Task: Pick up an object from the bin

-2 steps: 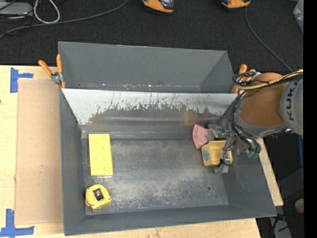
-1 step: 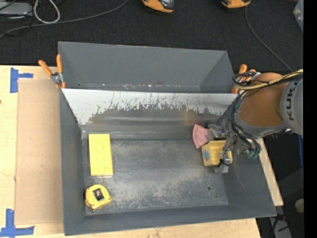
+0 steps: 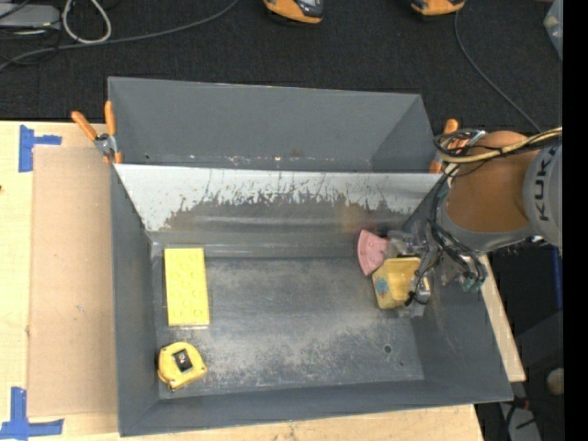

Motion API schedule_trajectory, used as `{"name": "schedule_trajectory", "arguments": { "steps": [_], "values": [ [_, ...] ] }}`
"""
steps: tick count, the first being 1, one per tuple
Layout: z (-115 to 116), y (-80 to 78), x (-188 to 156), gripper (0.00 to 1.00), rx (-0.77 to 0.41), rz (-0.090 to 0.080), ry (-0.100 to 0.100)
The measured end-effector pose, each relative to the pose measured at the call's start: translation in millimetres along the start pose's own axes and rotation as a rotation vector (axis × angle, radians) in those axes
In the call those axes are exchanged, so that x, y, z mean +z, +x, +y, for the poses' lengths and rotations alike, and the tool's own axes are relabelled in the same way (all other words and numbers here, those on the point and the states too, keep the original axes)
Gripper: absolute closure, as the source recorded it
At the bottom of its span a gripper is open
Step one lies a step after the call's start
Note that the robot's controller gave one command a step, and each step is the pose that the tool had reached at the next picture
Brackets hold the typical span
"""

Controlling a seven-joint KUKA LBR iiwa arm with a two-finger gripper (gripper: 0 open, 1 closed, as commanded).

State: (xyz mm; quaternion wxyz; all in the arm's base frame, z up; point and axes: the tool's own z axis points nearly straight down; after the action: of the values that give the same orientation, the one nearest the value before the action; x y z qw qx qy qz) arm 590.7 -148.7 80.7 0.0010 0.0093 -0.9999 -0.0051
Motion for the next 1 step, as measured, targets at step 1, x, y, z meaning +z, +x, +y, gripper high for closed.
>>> {"name": "schedule_trajectory", "arguments": {
  "steps": [1],
  "values": [
    [0.5, 1.4, -19.8, 1.00, -0.001, 0.003, 0.000]
  ]
}}
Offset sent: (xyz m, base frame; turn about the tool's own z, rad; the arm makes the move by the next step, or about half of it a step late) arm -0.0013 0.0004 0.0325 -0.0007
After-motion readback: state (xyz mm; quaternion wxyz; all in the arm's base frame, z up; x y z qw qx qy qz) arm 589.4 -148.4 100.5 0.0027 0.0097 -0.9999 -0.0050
